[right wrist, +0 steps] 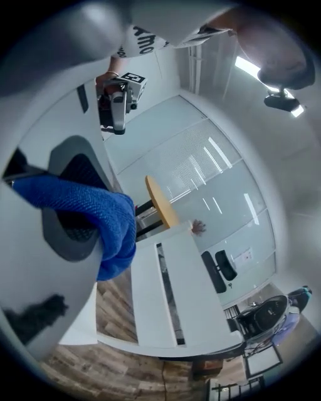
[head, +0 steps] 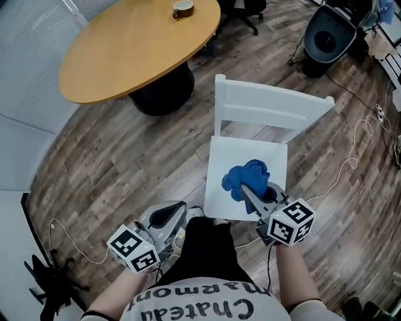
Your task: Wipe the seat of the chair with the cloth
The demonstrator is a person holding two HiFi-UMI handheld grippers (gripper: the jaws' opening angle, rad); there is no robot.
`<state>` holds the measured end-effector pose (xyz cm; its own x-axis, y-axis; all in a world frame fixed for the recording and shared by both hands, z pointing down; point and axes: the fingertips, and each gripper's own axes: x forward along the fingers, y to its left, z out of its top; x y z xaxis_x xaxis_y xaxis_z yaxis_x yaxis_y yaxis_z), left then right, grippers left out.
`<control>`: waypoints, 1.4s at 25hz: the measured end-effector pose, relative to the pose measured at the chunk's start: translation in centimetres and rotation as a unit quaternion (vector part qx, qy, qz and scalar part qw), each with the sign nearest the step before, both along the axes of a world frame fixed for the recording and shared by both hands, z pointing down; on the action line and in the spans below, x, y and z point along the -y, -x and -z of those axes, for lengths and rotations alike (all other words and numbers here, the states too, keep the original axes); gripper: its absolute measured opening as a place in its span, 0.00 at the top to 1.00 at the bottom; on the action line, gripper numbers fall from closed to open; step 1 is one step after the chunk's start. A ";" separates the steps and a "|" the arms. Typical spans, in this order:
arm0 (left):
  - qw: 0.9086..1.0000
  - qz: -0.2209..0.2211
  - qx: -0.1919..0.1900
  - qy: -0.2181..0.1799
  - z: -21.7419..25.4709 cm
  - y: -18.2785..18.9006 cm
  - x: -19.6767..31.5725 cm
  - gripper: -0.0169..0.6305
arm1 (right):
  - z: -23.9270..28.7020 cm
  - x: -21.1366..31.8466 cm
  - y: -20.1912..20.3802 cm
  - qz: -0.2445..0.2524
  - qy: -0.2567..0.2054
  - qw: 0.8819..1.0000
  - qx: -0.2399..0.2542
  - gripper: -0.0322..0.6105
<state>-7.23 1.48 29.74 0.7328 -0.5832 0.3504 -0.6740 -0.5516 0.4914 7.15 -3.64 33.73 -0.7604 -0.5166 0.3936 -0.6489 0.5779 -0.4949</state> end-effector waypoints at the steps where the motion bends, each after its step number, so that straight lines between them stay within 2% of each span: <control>1: 1.000 0.002 -0.005 0.014 -1.5 -0.2 0.4 0.97 | -1.6 0.4 0.1 0.000 0.006 1.000 -0.006 0.84; 3: 1.000 -0.004 -0.010 0.025 -4.4 -1.1 1.7 0.97 | -4.6 1.6 0.3 -0.006 0.008 1.000 -0.017 0.84; 6: 1.000 0.001 -0.009 0.015 -7.7 -2.3 4.2 0.96 | -8.2 3.7 1.4 -0.006 0.007 1.000 -0.010 0.84; 8: 0.999 0.016 -0.023 0.019 -9.3 -2.7 5.5 0.96 | -9.1 4.6 2.9 0.012 0.004 1.000 0.017 0.84; 11: 0.997 0.023 -0.054 0.039 -11.1 -3.0 6.5 0.96 | -7.6 6.3 5.6 0.049 -0.042 0.993 0.094 0.84; 12: 0.997 0.019 -0.059 0.046 -11.7 -3.2 6.6 0.97 | -7.8 7.0 6.1 0.054 -0.054 0.991 0.109 0.84; 13: 0.997 0.014 -0.059 0.052 -12.4 -3.3 6.7 0.97 | -9.0 7.9 6.4 0.053 -0.056 0.992 0.104 0.84; 14: 0.997 0.008 -0.057 0.058 -13.1 -3.4 6.7 0.97 | -11.4 8.9 6.4 0.048 -0.048 0.995 0.075 0.84; 16: 0.996 -0.001 -0.050 0.072 -14.6 -3.5 6.4 0.97 | -17.6 10.2 5.7 0.035 -0.018 0.998 -0.039 0.84; 18: 0.995 -0.006 -0.047 0.087 -16.0 -3.2 6.1 0.97 | -23.3 10.6 4.7 0.029 0.016 0.987 -0.158 0.84; 19: 0.994 -0.007 -0.045 0.096 -16.7 -2.8 6.0 0.97 | -25.3 10.7 4.3 0.028 0.031 0.979 -0.201 0.84; 21: 0.992 -0.009 -0.041 0.116 -18.3 -1.9 5.9 0.97 | -27.8 11.3 4.6 0.036 0.035 0.966 -0.253 0.84; 24: 0.990 -0.019 -0.034 0.134 -20.1 -1.1 6.0 0.97 | -29.0 12.7 6.6 0.069 -0.018 0.956 -0.284 0.84; 26: 0.989 -0.028 -0.035 0.139 -20.9 -1.4 5.9 0.97 | -29.8 13.4 7.8 0.100 -0.054 0.945 -0.306 0.84; 27: 0.989 -0.033 -0.038 0.141 -21.2 -1.7 5.8 0.97 | -30.4 13.5 8.3 0.116 -0.062 0.939 -0.317 0.84; 29: 0.987 -0.044 -0.042 0.147 -21.5 -2.5 5.4 0.97 | -31.9 13.2 9.5 0.144 -0.048 0.934 -0.323 0.84; 31: 0.986 -0.053 -0.046 0.151 -21.7 -3.2 5.1 0.97 | -33.2 12.9 10.3 0.149 -0.012 0.940 -0.305 0.84; 35: 0.983 -0.078 -0.052 0.159 -22.5 -4.8 4.2 0.97 | -33.6 13.4 9.8 0.096 0.058 0.965 -0.238 0.85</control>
